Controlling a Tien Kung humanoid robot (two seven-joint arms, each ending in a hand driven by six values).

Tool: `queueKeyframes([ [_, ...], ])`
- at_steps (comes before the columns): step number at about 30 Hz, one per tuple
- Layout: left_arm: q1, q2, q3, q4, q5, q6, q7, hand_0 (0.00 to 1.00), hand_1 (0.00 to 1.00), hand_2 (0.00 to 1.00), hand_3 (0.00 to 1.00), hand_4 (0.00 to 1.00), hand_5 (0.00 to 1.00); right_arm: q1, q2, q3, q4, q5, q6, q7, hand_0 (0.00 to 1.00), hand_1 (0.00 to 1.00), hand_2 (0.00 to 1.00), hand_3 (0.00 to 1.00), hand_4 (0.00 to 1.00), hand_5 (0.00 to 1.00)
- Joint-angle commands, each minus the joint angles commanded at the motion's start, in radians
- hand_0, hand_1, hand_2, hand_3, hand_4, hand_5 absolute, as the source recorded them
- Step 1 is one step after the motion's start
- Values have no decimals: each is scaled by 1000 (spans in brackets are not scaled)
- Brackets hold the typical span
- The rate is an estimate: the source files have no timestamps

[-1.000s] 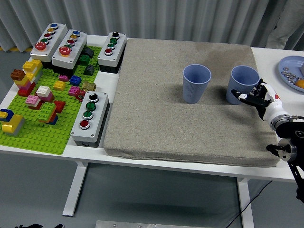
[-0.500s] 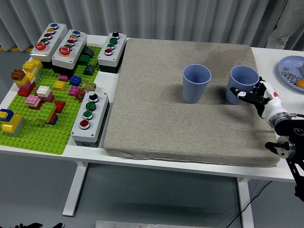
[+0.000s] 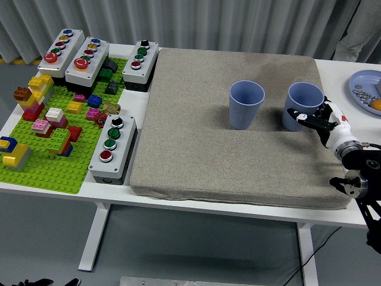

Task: Pick cup pour cup place

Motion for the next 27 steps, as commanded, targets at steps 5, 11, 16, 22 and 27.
queueKeyframes([
  [5,1,0,-1,0,3,-1,1,771,764,818,669,504,998,-3,2,-7,1,25,-28,16,824,734,662,716,629,8],
  [11,2,0,2,0,0,-1,0,771,764,820,666,504,998,-3,2,-8,4,29,-46,22,797,717,628,670,596,2],
  [16,5,1,4,0,-2,-1,0,771,764,820,667,502,998,-6,-2,-8,20,26,-46,18,794,717,626,671,603,2],
  [22,8,3,-1,0,2,-1,1,771,764,819,667,503,998,0,-28,-43,63,-50,-71,21,794,722,629,678,608,2],
  [27,8,5,-5,0,8,-1,2,771,764,819,667,503,998,32,-59,-100,96,-187,-96,17,794,722,629,678,608,2],
])
